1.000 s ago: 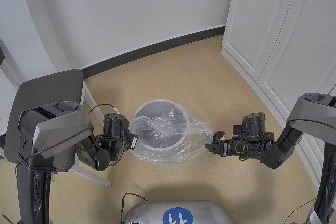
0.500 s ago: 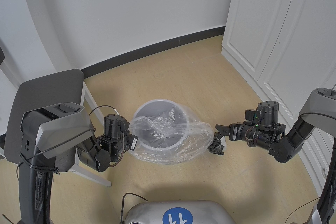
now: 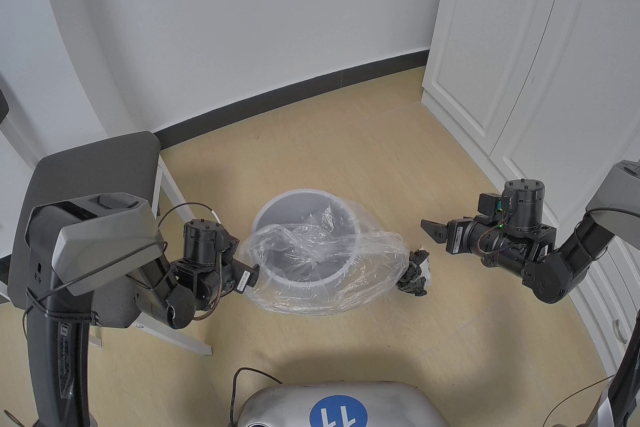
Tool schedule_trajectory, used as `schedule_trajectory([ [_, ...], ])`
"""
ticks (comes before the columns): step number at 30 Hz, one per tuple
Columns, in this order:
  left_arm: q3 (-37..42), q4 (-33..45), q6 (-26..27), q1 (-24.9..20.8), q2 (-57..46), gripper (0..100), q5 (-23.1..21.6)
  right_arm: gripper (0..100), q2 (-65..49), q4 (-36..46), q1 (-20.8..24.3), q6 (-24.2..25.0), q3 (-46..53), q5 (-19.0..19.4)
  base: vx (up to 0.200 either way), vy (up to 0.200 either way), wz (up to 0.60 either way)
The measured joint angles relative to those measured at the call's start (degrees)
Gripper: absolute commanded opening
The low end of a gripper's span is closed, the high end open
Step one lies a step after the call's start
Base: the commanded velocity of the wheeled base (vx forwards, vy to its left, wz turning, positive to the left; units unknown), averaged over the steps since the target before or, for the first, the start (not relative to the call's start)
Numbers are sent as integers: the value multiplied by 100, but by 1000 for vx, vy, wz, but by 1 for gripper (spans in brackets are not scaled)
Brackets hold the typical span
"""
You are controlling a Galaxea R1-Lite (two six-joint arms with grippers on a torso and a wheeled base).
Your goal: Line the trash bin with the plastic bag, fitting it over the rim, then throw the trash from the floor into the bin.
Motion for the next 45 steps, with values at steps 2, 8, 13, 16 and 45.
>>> schedule_trajectory([
  [2,206,-77,167,44,-135,100,-191,100,-67,2,-5,-6,11,-17,0,0,0],
  [8,827,-881,650,107,-585,100,-516,100,-297,2,-5,-11,40,-33,0,0,0],
  [13,1097,-1059,848,-1,-889,100,-567,100,-468,9,-5,-26,66,-40,0,0,0],
  [16,1117,-1064,1026,-152,-979,100,-556,100,-551,9,-5,-59,79,-43,0,0,0],
  [45,-1285,24,4646,-706,138,100,-503,100,-1130,-9,-115,-560,435,-38,0,0,0],
])
